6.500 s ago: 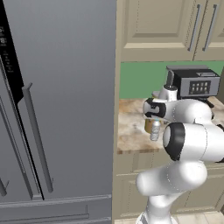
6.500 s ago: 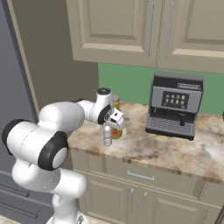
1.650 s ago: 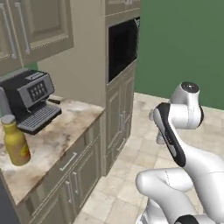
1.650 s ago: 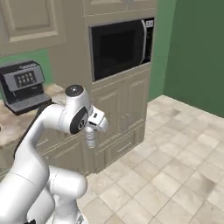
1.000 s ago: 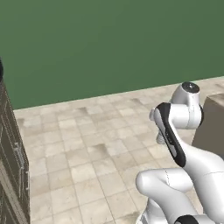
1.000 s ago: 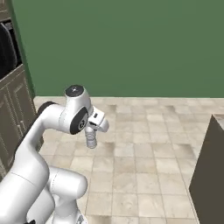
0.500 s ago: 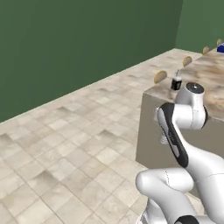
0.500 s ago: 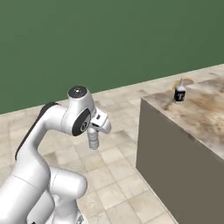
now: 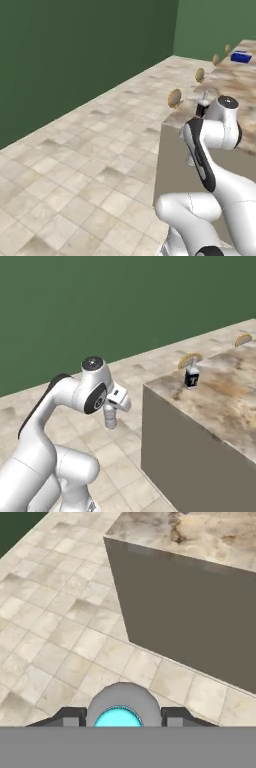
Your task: Place the drinks on the dining counter in a tight cluster.
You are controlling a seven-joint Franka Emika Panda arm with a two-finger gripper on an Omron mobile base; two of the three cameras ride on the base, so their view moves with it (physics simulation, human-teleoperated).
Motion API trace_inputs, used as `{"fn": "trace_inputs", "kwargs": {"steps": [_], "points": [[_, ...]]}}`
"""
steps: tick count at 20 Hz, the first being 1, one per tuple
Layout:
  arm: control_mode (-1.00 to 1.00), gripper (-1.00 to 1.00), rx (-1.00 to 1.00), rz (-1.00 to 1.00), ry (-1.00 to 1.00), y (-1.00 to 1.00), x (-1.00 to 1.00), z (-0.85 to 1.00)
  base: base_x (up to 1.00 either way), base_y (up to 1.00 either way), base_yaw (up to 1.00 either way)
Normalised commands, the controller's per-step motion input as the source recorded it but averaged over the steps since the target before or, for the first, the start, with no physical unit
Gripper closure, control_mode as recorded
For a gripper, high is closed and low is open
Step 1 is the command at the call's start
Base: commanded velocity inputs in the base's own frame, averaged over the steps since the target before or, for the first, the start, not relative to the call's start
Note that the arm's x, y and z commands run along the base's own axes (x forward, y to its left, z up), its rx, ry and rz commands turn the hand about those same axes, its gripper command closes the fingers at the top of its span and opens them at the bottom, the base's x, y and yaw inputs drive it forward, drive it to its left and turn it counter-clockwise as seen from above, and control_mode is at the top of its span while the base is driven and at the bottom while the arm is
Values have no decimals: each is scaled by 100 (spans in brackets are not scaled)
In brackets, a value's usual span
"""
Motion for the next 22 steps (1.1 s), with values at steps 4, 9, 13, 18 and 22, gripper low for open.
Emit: {"fn": "trace_inputs", "kwargs": {"steps": [4, 9, 13, 18, 22], "points": [[100, 100, 0, 0, 0, 0, 0, 0, 88, -80, 0], [100, 100, 0, 0, 0, 0, 0, 0, 43, -99, -8], [100, 100, 0, 0, 0, 0, 0, 0, 57, -16, -42], [100, 100, 0, 0, 0, 0, 0, 0, 25, -17, -63], [100, 100, 0, 0, 0, 0, 0, 0, 35, -2, -56]]}}
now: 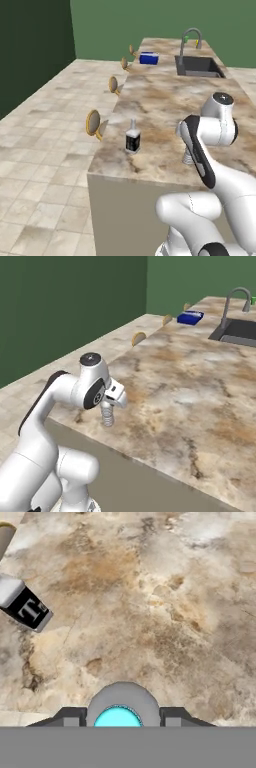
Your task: Place the drinks on the dining counter in a tight cluster.
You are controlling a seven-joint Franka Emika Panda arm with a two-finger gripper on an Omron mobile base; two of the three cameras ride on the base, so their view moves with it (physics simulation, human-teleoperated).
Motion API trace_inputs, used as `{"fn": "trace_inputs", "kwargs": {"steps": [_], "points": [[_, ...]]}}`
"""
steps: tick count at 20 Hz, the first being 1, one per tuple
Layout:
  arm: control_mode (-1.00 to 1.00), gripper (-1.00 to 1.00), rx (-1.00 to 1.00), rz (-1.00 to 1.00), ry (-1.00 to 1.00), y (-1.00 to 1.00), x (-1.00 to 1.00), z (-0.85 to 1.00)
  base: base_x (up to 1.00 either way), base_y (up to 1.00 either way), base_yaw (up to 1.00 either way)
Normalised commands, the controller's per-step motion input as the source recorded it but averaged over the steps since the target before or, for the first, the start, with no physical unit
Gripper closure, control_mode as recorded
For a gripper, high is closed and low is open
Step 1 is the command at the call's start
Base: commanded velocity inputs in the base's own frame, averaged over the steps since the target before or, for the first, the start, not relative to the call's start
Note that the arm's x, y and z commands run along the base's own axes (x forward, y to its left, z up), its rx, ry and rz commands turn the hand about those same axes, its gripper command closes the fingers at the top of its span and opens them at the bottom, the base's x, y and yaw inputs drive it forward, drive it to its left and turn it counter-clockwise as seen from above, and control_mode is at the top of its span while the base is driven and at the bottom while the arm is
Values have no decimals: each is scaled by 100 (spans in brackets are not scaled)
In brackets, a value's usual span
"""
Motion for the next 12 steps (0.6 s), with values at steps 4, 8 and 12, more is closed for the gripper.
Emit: {"fn": "trace_inputs", "kwargs": {"steps": [4, 8, 12], "points": [[100, 100, 0, 0, 0, 0, 0, 0, 36, 3, -27], [100, 100, 0, 0, 0, 0, 0, 0, 2, 0, 0], [100, 100, 0, 0, 0, 0, 0, 0, 0, 0, 0]]}}
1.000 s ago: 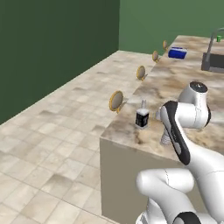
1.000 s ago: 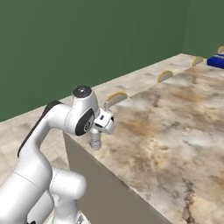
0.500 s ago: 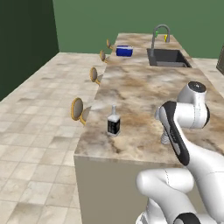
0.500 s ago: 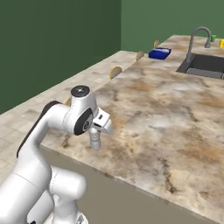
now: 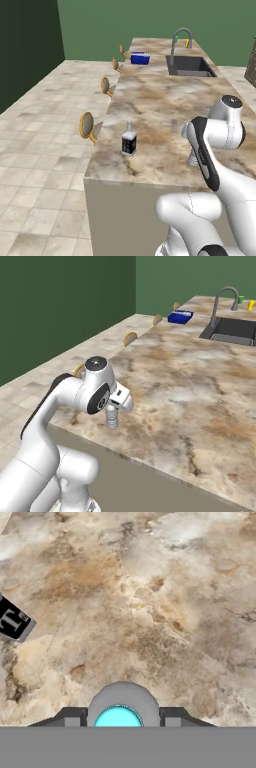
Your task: Place the drinks on the dining counter in a tight cluster.
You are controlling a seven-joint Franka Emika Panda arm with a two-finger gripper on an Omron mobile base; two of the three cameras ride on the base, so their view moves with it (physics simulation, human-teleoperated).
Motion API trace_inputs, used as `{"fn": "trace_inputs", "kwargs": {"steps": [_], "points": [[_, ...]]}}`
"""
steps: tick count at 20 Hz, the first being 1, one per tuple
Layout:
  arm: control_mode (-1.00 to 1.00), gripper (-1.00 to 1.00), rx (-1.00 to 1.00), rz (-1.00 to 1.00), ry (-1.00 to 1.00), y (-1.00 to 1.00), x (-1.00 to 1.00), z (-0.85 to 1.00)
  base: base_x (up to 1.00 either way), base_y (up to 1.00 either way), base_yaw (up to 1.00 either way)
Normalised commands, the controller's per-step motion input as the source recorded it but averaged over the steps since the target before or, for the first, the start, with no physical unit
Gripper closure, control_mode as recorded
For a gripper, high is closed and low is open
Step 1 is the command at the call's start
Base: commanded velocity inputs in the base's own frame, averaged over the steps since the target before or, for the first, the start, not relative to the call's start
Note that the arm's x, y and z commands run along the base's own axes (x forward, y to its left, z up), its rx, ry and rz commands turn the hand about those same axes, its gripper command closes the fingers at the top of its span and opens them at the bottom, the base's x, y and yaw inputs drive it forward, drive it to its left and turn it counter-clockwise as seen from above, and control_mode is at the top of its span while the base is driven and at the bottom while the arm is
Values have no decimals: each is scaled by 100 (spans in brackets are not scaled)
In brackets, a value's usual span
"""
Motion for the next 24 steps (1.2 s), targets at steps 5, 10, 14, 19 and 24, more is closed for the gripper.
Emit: {"fn": "trace_inputs", "kwargs": {"steps": [5, 10, 14, 19, 24], "points": [[100, 100, 0, 0, 0, 0, 0, 0, 0, 0, 0], [-100, 100, 0, 1, 0, 16, 26, 0, 1, 0, 0], [-100, 100, 0, 11, 1, 38, 56, 0, 0, 0, 0], [-100, 100, 0, 23, 1, 32, 65, 0, 0, 0, 0], [-100, 100, -1, 20, -1, 17, 32, 0, 0, 0, 0]]}}
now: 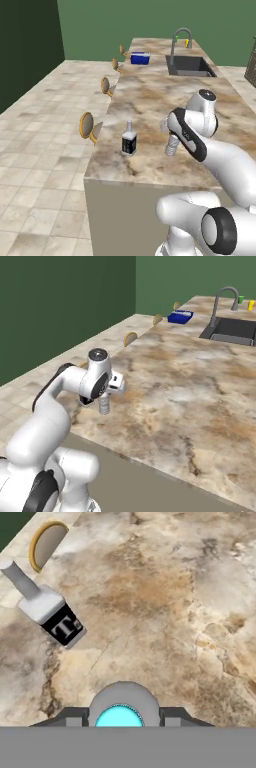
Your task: Place the drinks on the dining counter in a tight cluster.
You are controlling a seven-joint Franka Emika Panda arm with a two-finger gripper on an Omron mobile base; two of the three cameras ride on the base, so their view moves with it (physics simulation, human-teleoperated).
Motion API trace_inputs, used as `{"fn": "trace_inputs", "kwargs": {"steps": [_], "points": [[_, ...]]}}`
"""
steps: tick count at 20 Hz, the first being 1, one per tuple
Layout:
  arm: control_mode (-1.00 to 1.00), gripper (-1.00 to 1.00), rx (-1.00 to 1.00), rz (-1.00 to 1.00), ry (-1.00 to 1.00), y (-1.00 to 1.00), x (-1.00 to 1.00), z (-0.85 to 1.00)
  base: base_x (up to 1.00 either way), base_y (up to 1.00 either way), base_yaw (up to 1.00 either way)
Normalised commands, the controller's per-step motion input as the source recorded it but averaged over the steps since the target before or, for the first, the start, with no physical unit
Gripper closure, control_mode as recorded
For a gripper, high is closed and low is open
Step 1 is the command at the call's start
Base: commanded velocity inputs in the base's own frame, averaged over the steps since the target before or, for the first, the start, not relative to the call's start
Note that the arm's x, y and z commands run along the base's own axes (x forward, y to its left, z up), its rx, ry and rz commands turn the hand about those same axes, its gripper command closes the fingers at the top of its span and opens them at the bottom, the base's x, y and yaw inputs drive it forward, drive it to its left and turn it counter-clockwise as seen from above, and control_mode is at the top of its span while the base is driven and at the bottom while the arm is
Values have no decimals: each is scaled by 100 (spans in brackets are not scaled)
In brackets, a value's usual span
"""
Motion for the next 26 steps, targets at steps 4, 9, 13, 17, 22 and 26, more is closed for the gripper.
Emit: {"fn": "trace_inputs", "kwargs": {"steps": [4, 9, 13, 17, 22, 26], "points": [[-100, 100, -2, 9, -6, 4, 17, 0, 0, 0, 0], [-100, 100, -3, 15, -5, 10, 36, 0, 0, 0, 0], [-100, 100, -1, 32, 0, 3, 31, 0, 0, 0, 0], [-100, 100, -6, 45, 7, -6, 23, 3, 0, 0, 0], [-100, 100, -10, 41, 7, 0, 11, 3, 0, 0, 0], [-100, 100, -8, 32, 1, 0, 4, 0, 0, 0, 0]]}}
